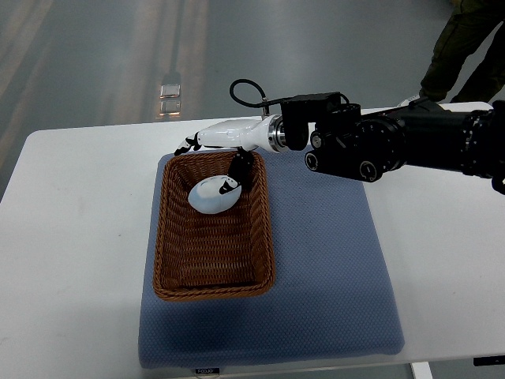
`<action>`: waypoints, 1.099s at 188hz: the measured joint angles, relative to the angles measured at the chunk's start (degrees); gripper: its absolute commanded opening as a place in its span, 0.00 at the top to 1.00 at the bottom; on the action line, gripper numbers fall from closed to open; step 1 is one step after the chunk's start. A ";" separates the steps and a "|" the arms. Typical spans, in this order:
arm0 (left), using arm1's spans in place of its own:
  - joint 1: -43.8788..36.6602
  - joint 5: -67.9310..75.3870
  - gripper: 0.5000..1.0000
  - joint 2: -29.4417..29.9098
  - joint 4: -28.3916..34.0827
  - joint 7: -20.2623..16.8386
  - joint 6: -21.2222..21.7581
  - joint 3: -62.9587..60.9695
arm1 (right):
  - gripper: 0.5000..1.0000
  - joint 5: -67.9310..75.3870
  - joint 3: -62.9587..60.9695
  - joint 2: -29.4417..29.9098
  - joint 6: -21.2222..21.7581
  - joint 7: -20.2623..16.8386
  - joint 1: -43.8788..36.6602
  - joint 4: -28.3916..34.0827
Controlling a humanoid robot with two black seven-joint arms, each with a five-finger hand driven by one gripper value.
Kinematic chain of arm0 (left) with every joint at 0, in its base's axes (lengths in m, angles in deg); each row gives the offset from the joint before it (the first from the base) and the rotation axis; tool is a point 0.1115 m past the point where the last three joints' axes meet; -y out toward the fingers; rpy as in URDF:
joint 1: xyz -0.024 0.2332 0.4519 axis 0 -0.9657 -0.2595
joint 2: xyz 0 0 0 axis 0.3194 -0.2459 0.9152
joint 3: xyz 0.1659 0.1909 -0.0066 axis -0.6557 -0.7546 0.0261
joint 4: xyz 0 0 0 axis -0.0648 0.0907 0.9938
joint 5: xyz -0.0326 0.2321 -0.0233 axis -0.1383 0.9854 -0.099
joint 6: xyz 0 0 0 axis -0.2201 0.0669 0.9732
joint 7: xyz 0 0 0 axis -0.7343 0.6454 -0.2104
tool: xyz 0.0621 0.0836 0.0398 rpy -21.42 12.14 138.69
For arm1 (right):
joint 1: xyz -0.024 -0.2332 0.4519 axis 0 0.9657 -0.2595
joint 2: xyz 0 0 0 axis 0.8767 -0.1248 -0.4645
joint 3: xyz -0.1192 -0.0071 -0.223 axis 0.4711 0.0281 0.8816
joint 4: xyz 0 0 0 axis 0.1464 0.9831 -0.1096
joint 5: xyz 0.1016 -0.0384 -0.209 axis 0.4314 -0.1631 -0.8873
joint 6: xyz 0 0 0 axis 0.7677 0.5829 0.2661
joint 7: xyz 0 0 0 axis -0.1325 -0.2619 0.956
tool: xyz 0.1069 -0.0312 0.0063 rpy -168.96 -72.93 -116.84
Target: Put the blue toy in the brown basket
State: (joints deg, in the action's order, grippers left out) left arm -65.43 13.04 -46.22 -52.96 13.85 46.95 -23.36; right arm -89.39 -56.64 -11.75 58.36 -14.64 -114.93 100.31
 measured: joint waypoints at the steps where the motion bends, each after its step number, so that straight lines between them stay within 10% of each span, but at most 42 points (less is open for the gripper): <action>1: 0.00 0.00 0.00 0.00 0.00 0.00 0.00 0.00 | 0.21 0.32 -0.02 -0.09 -0.05 -0.02 0.00 0.00; 122: -0.03 0.00 0.00 0.00 0.06 0.00 0.00 0.00 | 0.19 19.50 -37.19 -17.65 -0.74 -4.71 24.63 -1.96; 206: -0.06 0.00 0.00 0.00 0.06 0.00 0.00 0.00 | 0.17 29.27 -68.83 -16.56 -0.41 -6.92 45.56 -1.17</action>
State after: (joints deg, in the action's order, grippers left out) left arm -65.48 13.04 -46.22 -52.91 13.85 46.95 -23.36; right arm -60.11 -125.47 -28.31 57.94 -21.56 -69.37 99.14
